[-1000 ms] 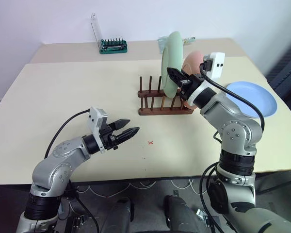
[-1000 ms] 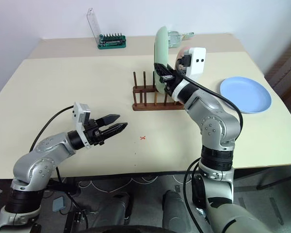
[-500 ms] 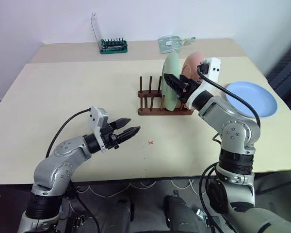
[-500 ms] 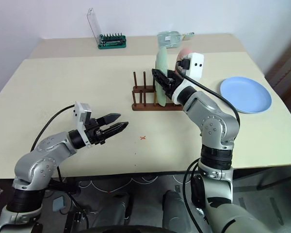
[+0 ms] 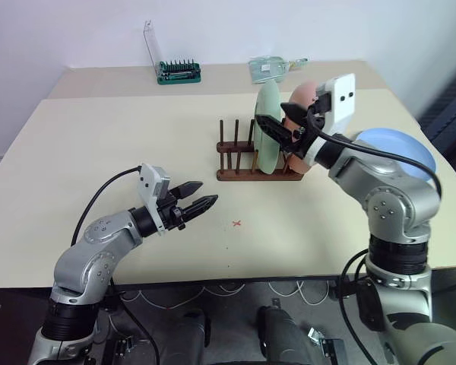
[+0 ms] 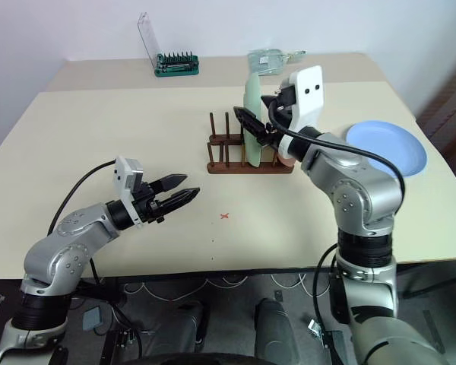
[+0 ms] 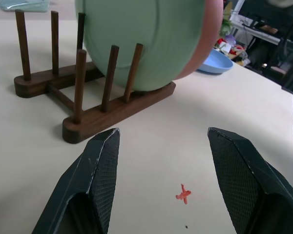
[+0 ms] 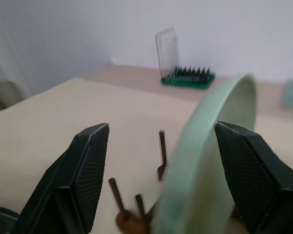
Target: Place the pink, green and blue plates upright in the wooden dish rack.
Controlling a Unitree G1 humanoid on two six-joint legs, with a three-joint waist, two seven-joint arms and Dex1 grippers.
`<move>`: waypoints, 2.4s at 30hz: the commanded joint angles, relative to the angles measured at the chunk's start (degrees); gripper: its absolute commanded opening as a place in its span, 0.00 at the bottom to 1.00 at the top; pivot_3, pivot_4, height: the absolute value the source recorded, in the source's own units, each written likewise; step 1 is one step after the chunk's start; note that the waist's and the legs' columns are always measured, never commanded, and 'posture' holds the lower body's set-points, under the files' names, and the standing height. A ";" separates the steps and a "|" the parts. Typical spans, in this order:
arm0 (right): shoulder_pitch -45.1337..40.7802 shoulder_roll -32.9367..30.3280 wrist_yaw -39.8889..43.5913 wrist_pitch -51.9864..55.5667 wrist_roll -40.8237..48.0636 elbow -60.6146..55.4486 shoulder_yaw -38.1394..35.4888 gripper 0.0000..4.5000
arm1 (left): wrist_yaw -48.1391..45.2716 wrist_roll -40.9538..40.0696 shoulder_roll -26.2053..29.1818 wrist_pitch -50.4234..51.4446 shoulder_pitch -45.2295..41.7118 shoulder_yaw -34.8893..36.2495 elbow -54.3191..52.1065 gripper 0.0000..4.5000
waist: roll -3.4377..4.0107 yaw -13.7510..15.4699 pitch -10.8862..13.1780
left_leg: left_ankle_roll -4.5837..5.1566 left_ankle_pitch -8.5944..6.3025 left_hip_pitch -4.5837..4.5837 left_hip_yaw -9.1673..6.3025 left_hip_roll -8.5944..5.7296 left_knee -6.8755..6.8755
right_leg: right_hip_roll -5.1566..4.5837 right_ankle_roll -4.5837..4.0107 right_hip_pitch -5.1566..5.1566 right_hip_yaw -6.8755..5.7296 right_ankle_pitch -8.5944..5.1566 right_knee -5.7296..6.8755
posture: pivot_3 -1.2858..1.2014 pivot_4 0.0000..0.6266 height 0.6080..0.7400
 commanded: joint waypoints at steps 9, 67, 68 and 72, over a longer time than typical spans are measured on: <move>12.61 -24.38 16.55 -15.10 -7.84 3.78 -11.88 0.77 | -2.41 1.78 0.77 -0.81 -3.22 -3.86 -1.75 0.66 | -0.08 0.69 -0.01 | 0.20 -0.12 0.00 0.03 -0.06 0.19 | -0.07 0.06 0.30 -0.06 -0.08 -0.27 | 0.52 0.24 1.00; -5.31 13.24 -10.78 -7.92 19.31 -3.34 6.62 0.00 | -1.22 5.08 3.43 -5.34 -3.17 3.59 4.78 0.66 | 0.37 0.05 0.09 | 0.20 -0.12 0.00 -0.02 -0.04 0.06 | -0.02 0.07 -0.03 0.04 -0.06 0.04 | 0.52 0.24 1.00; -5.36 13.23 -11.56 -7.02 19.15 -2.17 6.24 0.00 | -1.55 4.74 3.84 -5.38 -2.76 4.29 4.72 0.66 | 0.37 0.05 0.09 | 0.20 -0.12 -0.01 -0.02 -0.04 0.07 | -0.02 0.07 -0.03 0.04 -0.06 0.04 | 0.52 0.24 1.00; -6.37 13.94 -14.20 -4.05 19.84 1.55 4.96 0.00 | -2.66 4.22 4.89 -5.43 -1.38 5.46 4.28 0.66 | 0.37 -0.03 0.09 | 0.20 -0.12 0.00 0.00 -0.04 0.06 | -0.02 0.07 -0.04 0.04 -0.05 0.06 | 0.52 0.24 1.00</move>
